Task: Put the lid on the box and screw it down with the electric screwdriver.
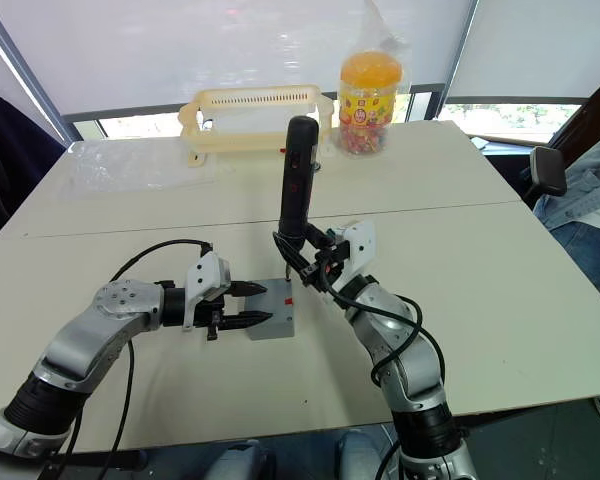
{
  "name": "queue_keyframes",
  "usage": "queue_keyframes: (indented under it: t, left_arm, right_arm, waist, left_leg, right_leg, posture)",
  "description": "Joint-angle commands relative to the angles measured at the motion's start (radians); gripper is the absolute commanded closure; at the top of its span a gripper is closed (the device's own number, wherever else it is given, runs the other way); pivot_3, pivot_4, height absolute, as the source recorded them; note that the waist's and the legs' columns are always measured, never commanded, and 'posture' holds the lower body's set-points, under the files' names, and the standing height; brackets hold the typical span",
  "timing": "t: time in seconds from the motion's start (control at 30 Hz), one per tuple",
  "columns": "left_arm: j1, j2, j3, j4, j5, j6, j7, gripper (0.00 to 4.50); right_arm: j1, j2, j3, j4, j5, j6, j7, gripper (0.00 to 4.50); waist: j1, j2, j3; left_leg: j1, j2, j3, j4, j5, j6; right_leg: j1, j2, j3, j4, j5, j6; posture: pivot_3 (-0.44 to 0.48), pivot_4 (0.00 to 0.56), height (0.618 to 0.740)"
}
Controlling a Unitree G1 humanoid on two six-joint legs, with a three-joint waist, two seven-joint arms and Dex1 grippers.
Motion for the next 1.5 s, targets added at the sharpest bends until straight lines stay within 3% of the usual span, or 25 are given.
queue_keyframes:
  t: [0.03, 0.9, 1.5]
  left_arm:
    - [0.023, 0.021, -0.022, 0.036, 0.037, 0.029, 0.003, 2.07]
    - [0.029, 0.029, -0.014, 0.03, 0.035, 0.034, 0.005, 2.07]
    - [0.026, 0.023, -0.019, 0.035, 0.037, 0.029, 0.008, 2.07]
  right_arm:
    - [-0.014, 0.014, -0.004, -0.059, 0.01, -0.034, 0.003, 2.76]
    - [0.027, 0.013, 0.017, -0.005, -0.034, -0.076, 0.025, 2.76]
    - [0.044, -0.063, 0.066, 0.053, -0.153, -0.155, 0.065, 2.76]
  waist:
    - [0.0, 0.0, 0.0]
    - [0.0, 0.0, 0.0]
    - [0.0, -0.001, -0.004]
  left_leg:
    - [0.0, 0.0, 0.0, 0.0, 0.0, 0.0]
    - [0.0, 0.0, 0.0, 0.0, 0.0, 0.0]
    - [0.001, 0.0, 0.0, 0.0, 0.0, 0.0]
  right_leg:
    - [0.0, 0.0, 0.0, 0.0, 0.0, 0.0]
    - [0.0, 0.0, 0.0, 0.0, 0.0, 0.0]
    - [0.001, 0.0, 0.0, 0.0, 0.0, 0.0]
  posture:
    - [0.0, 0.15, 0.74]
    - [0.0, 0.15, 0.74]
    - [0.0, 0.15, 0.74]
